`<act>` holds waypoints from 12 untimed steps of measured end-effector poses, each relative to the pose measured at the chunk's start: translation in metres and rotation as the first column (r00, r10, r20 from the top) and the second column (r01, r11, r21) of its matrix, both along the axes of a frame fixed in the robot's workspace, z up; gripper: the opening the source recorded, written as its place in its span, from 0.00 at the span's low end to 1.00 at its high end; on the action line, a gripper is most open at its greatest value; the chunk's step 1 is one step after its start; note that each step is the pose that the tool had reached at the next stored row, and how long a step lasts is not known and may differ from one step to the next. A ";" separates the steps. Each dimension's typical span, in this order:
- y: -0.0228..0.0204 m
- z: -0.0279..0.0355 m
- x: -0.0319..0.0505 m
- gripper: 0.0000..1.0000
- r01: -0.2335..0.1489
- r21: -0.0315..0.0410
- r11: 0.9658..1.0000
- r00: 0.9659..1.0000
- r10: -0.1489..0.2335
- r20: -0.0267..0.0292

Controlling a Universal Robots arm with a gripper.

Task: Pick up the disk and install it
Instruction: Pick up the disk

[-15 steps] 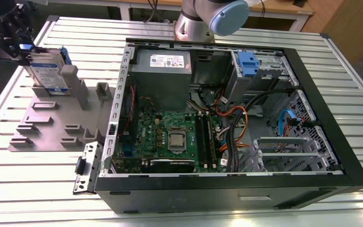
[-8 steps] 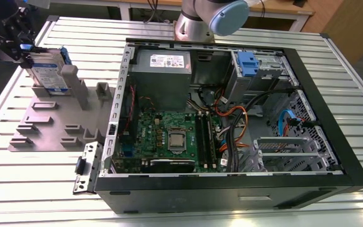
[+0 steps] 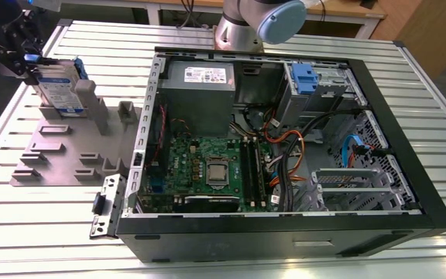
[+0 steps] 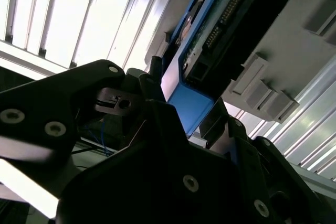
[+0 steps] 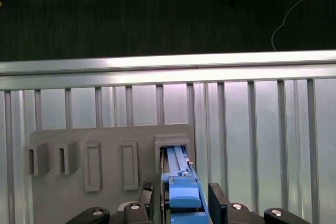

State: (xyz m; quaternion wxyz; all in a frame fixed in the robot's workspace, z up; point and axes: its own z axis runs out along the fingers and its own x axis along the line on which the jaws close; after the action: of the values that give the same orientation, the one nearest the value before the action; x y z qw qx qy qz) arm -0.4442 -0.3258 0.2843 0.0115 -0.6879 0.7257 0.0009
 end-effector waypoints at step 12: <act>0.0000 0.0000 0.0000 0.53 0.000 0.000 1.000 1.000 0.000 0.000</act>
State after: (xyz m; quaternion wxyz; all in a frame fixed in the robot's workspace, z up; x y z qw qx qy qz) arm -0.4442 -0.3258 0.2843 0.0115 -0.6879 0.7257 0.0010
